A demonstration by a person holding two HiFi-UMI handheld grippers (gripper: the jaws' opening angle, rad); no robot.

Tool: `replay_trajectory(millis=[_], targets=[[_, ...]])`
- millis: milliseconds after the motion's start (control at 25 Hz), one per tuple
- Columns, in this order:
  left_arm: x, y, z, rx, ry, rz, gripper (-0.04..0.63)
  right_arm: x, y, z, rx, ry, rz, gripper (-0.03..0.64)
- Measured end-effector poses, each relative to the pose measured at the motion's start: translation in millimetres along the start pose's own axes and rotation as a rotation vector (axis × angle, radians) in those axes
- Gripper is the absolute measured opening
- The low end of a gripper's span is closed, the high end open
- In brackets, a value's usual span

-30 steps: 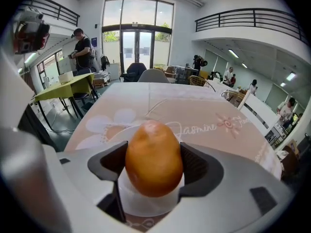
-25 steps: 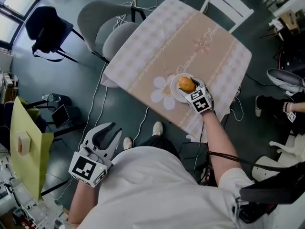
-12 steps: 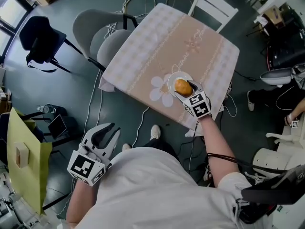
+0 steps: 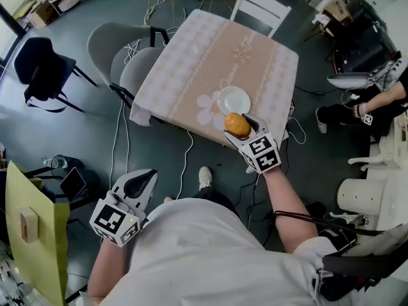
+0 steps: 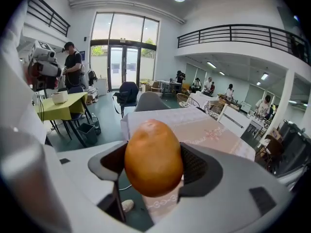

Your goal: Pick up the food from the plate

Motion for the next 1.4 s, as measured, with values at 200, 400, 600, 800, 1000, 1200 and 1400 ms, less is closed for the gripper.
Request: replay_trajectory(millis=[200, 400, 600, 800, 1000, 1200, 1400], targets=[[-27, 13, -4, 0.01, 0.044, -0.012, 0.009, -44, -16, 49, 0.003, 0.033, -0.049, 0.342], [-56, 27, -9, 0.024, 0.076, -0.006, 0.009, -82, -29, 103, -0.013, 0.043, -0.093, 0.342], [-81, 41, -10, 0.015, 0.109, 0.006, 0.009, -110, -34, 150, -0.008, 0.053, -0.122, 0.342], [-99, 55, -13, 0.034, 0.138, 0.018, 0.009, -125, -27, 194, -0.003, 0.041, -0.117, 0.342], [-109, 63, -18, 0.038, 0.16, 0.018, 0.009, -140, -23, 227, 0.02, 0.029, -0.125, 0.342], [-111, 64, -21, 0.055, 0.171, 0.011, 0.009, -146, -19, 244, 0.026, 0.019, -0.134, 0.342], [-121, 66, -24, 0.055, 0.158, 0.011, 0.009, -148, -19, 256, 0.006, 0.011, -0.132, 0.342]])
Point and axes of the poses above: the fingertips, and each gripper's own axes: x forward along the fingers, z to its left, y out of its underside, the point moved 9 cm from there along -x, backward along the fingers
